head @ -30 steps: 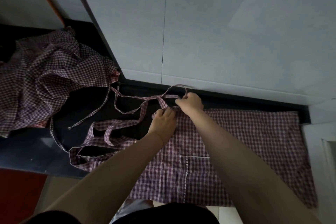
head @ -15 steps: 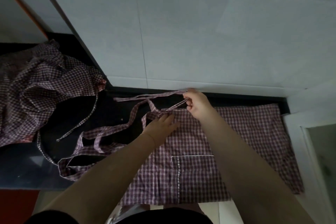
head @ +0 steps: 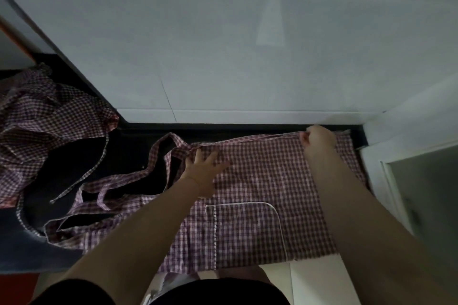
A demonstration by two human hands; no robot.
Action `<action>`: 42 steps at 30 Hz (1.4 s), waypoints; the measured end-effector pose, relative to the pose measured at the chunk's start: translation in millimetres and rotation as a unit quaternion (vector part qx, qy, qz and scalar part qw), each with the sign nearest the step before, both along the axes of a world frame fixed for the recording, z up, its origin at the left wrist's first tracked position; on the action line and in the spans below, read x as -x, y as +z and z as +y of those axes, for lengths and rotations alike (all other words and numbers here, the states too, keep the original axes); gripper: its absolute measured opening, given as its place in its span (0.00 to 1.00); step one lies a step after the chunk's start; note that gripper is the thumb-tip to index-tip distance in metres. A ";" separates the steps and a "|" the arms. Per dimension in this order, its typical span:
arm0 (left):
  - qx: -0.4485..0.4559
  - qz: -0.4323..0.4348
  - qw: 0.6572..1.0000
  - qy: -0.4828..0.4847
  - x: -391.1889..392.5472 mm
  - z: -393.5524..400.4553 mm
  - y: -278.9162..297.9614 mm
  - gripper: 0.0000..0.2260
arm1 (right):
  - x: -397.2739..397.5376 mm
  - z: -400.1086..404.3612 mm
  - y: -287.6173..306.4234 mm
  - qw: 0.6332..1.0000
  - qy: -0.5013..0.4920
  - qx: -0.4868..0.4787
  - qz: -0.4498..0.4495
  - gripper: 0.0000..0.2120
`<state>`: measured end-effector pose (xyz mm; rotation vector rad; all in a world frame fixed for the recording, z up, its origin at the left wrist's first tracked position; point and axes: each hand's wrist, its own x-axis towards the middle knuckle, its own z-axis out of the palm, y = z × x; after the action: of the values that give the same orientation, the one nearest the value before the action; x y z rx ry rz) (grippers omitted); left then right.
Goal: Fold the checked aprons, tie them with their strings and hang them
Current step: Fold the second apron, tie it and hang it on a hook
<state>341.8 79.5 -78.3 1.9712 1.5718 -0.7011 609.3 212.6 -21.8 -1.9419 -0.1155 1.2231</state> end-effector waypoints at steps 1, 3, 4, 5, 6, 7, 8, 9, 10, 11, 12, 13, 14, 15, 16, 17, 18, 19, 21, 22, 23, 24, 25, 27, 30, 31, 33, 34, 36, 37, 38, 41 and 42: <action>-0.022 -0.010 0.999 0.033 0.5 -1.0 -0.6 0.37 | 0.2 1.5 -1.4 0.999 0.008 -0.028 -0.016 0.09; -0.100 0.019 0.991 0.090 -9.1 -1.0 -0.6 0.30 | -4.5 0.2 -5.2 0.993 0.038 -0.105 -0.043 0.20; -0.149 0.042 0.982 0.105 -14.1 -1.0 -1.3 0.28 | -5.7 -4.1 -7.6 0.986 0.067 -0.118 -0.098 0.22; -0.189 0.056 0.975 0.106 -20.2 -1.2 -2.8 0.27 | -7.5 -10.2 -11.3 0.970 0.107 -0.118 -0.183 0.21; -0.214 0.048 0.971 0.096 -25.5 -1.1 -5.1 0.27 | -8.1 -17.1 -14.9 0.942 0.157 -0.115 -0.273 0.18; -0.221 0.026 0.972 0.079 -31.8 -1.0 -9.2 0.26 | -8.9 -23.5 -21.3 0.905 0.223 -0.118 -0.344 0.12; -0.210 -0.002 0.976 0.062 -36.9 -0.8 -12.7 0.27 | -6.8 -31.0 -27.4 0.862 0.304 -0.130 -0.385 0.06; -0.188 -0.023 0.981 0.050 -44.5 -0.1 -16.3 0.28 | -4.8 -38.1 -33.8 0.811 0.401 -0.138 -0.402 0.04; -0.164 -0.029 0.985 0.042 -47.3 0.9 -18.3 0.31 | 1.0 -46.2 -40.9 0.757 0.493 -0.142 -0.405 0.06; -0.144 -0.024 0.989 0.039 -50.1 2.8 -20.1 0.34 | 6.2 -52.4 -48.5 0.706 0.569 -0.137 -0.398 0.06; -0.123 -0.014 0.991 0.047 -53.6 5.3 -21.4 0.38 | 9.9 -56.6 -56.3 0.661 0.627 -0.135 -0.389 0.06; -0.104 -0.005 0.992 0.068 -53.3 8.5 -21.0 0.42 | 14.2 -59.9 -62.4 0.619 0.668 -0.125 -0.394 0.12; -0.083 0.007 0.992 0.099 -51.6 12.6 -19.4 0.47 | 15.5 -59.9 -68.0 0.587 0.693 -0.105 -0.406 0.20; -0.062 0.021 0.989 0.131 -47.4 16.3 -17.0 0.52 | 14.8 -58.6 -70.9 0.581 0.695 -0.074 -0.418 0.27; -0.043 0.036 0.986 0.155 -42.6 19.6 -14.9 0.56 | 11.8 -55.0 -72.1 0.590 0.682 -0.044 -0.430 0.31; -0.032 0.045 0.984 0.167 -38.9 22.1 -12.8 0.57 | 6.5 -50.1 -71.3 0.609 0.663 -0.016 -0.435 0.33; -0.031 0.047 0.983 0.175 -37.3 23.9 -11.4 0.55 | -1.1 -44.6 -71.6 0.625 0.647 0.005 -0.437 0.33; -0.045 0.041 0.980 0.188 -36.9 26.1 -11.1 0.50 | -9.3 -39.2 -70.0 0.630 0.639 0.017 -0.441 0.32; -0.110 0.024 0.968 0.224 -37.1 31.7 -9.8 0.34 | -25.1 -30.2 -68.4 0.603 0.646 0.020 -0.468 0.25; -0.140 0.029 0.965 0.221 -37.1 36.4 -9.4 0.27 | -32.9 -25.8 -68.4 0.582 0.650 0.015 -0.489 0.21; -0.159 0.043 0.965 0.202 -35.1 40.0 -9.4 0.24 | -37.8 -23.4 -68.5 0.560 0.657 0.012 -0.506 0.19; -0.170 0.056 0.968 0.177 -33.7 43.4 -9.8 0.22 | -41.9 -21.8 -68.5 0.540 0.664 0.012 -0.517 0.18; -0.179 0.062 0.969 0.157 -33.7 47.9 -10.2 0.22 | -45.5 -19.3 -68.8 0.526 0.672 0.011 -0.521 0.20; -0.184 0.041 0.971 0.147 -36.7 55.4 -10.5 0.21 | -47.0 -15.3 -70.0 0.507 0.687 -0.002 -0.520 0.23; -0.151 -0.020 0.973 0.175 -48.5 64.9 -13.7 0.20 | -42.2 -12.2 -72.6 0.493 0.694 -0.033 -0.523 0.22; -0.143 -0.027 0.973 0.181 -52.1 67.1 -14.7 0.20 | -40.8 -11.3 -73.5 0.493 0.691 -0.040 -0.527 0.21; -0.137 -0.032 0.973 0.185 -56.7 69.9 -16.7 0.21 | -39.8 -11.1 -74.2 0.494 0.686 -0.049 -0.532 0.18; -0.133 -0.029 0.973 0.187 -58.1 70.3 -16.5 0.22 | -40.4 -11.1 -73.9 0.491 0.685 -0.050 -0.535 0.16; -0.121 -0.021 0.972 0.199 -61.0 73.3 -13.0 0.21 | -41.6 -8.9 -72.5 0.480 0.691 -0.051 -0.538 0.13; -0.115 -0.013 0.974 0.194 -62.7 74.7 -10.7 0.20 | -41.9 -8.8 -71.1 0.475 0.696 -0.054 -0.535 0.12; -0.112 -0.006 0.977 0.179 -64.2 76.0 -7.8 0.18 | -41.0 -8.2 -69.4 0.469 0.703 -0.059 -0.531 0.11; -0.111 -0.037 0.983 0.143 -71.6 76.4 0.0 0.13 | -35.5 -10.6 -67.3 0.475 0.724 -0.067 -0.496 0.16; -0.105 -0.063 0.982 0.146 -74.6 76.3 2.6 0.11 | -33.3 -11.1 -66.9 0.486 0.727 -0.075 -0.478 0.16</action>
<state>416.4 155.8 -75.8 1.8304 1.8651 -0.2978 642.6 201.4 -88.7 -1.8484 -2.7737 0.5502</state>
